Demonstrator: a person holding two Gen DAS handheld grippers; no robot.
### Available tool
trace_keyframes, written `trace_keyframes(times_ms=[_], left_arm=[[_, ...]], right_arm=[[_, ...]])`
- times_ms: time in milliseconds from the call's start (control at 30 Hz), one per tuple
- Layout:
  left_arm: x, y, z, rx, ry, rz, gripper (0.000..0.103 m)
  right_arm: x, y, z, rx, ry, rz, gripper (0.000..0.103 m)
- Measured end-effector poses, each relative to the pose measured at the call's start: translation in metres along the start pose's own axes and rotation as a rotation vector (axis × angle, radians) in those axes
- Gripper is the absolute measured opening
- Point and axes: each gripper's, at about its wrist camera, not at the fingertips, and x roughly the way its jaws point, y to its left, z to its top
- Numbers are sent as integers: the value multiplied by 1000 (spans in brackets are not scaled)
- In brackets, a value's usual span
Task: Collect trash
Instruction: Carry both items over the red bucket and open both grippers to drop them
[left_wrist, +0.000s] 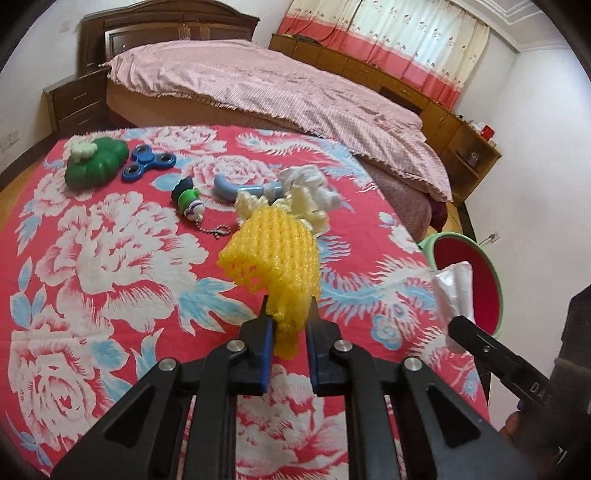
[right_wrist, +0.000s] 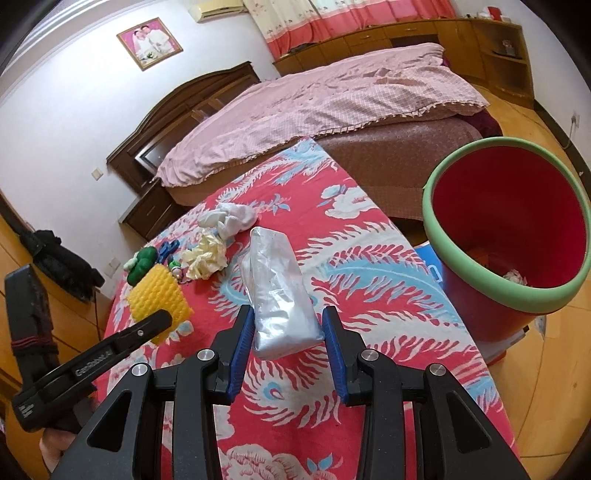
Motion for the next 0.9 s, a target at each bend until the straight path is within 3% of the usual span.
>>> trace_keyframes(times_ms=[500, 900], left_arm=[[-15, -39, 4, 94, -30, -35, 14], [9, -91, 17, 192, 2, -80, 14]], right_arm=[[-37, -15, 3, 33, -85, -41, 39], [-62, -57, 17, 105, -161, -124, 39]])
